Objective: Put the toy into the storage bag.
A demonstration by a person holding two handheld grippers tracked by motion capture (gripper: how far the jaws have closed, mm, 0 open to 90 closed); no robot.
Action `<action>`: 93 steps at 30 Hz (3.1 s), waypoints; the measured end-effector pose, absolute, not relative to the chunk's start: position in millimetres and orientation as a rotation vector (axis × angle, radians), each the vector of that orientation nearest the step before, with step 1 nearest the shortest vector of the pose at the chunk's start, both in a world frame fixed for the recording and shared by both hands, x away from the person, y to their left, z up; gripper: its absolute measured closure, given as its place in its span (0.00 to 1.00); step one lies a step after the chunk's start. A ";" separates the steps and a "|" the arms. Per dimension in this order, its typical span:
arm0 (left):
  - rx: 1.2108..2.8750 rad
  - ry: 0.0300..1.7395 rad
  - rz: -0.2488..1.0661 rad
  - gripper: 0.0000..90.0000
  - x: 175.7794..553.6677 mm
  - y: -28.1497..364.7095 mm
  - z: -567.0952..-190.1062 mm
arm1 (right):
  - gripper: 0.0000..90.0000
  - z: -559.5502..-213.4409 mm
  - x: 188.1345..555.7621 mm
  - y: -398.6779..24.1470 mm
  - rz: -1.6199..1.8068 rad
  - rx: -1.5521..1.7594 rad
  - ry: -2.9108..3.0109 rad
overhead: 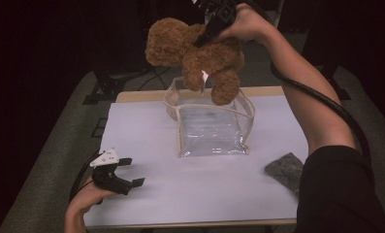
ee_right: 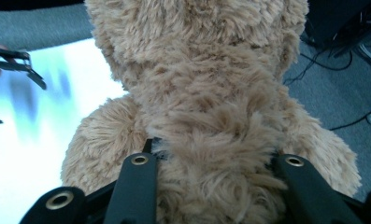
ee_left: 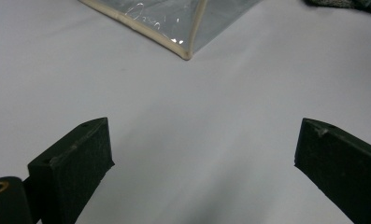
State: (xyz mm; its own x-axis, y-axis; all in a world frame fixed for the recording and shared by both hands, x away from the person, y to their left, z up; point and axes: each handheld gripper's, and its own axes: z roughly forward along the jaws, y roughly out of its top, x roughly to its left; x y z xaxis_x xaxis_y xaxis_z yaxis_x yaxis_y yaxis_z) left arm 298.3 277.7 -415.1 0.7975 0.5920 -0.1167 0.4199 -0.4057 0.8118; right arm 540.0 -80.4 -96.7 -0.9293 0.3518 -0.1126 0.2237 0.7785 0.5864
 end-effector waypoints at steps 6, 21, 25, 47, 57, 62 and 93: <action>2.065 0.742 0.228 0.04 298.2 276.1 -416.3 | 0.71 -113.1 544.9 -74.6 0.828 0.461 2.768; 2.064 0.733 0.225 0.04 296.0 273.5 -414.7 | 0.70 -123.5 501.7 -48.1 0.831 0.337 2.805; 2.065 0.730 0.226 0.04 295.8 273.3 -414.8 | 0.70 -125.8 489.0 -42.9 0.841 0.298 2.824; 2.066 0.743 0.216 0.04 296.8 275.6 -418.2 | 0.70 -164.2 522.4 -80.7 0.897 0.487 2.845; 2.072 0.747 0.213 0.04 297.0 275.3 -419.1 | 0.70 -160.7 532.9 -102.0 0.918 0.603 2.782; 2.073 0.748 0.210 0.04 297.2 275.0 -419.7 | 0.70 -159.7 535.1 -108.7 0.918 0.650 2.752; 2.082 0.742 0.199 0.04 298.0 272.4 -421.2 | 0.70 -195.3 524.8 -116.5 0.883 0.669 2.774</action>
